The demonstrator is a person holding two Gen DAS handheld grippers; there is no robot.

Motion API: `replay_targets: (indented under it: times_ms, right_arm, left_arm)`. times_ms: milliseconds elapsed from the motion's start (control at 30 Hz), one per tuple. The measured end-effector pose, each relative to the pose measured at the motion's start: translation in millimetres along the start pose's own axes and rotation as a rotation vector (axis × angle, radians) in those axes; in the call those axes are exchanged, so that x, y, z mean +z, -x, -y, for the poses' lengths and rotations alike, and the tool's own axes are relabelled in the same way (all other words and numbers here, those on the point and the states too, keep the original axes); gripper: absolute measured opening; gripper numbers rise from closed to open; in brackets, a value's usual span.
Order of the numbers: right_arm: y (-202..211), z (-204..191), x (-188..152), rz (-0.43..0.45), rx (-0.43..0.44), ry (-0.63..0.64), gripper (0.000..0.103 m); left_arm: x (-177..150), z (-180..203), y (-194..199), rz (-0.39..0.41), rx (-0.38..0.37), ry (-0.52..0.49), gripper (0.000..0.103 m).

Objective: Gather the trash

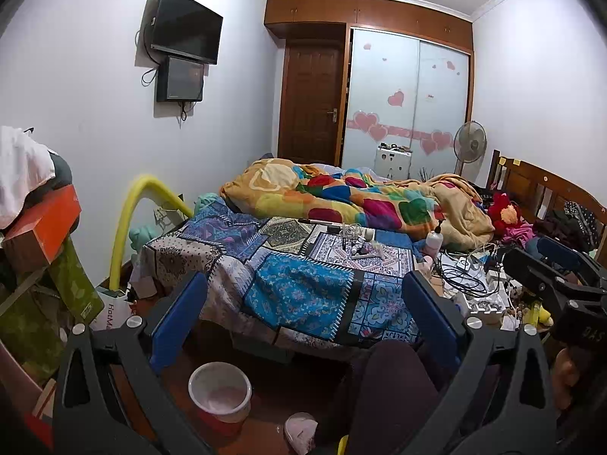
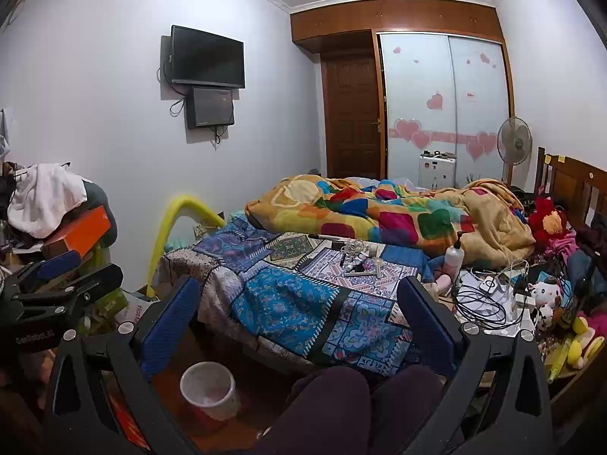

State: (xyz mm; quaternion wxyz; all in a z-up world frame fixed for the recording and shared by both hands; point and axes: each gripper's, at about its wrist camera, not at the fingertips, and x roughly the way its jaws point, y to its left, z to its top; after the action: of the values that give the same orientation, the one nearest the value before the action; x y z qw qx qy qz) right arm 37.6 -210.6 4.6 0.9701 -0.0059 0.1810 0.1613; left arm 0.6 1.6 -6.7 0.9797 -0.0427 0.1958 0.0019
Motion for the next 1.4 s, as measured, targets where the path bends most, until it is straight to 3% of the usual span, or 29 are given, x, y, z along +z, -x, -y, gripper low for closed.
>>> replay_targets:
  times_ms: [1400]
  right_arm:
    - [9.4,0.7,1.7,0.025,-0.003,0.000,0.103]
  left_arm:
    - [0.3,3.2,0.1,-0.005,-0.019,0.007,0.103]
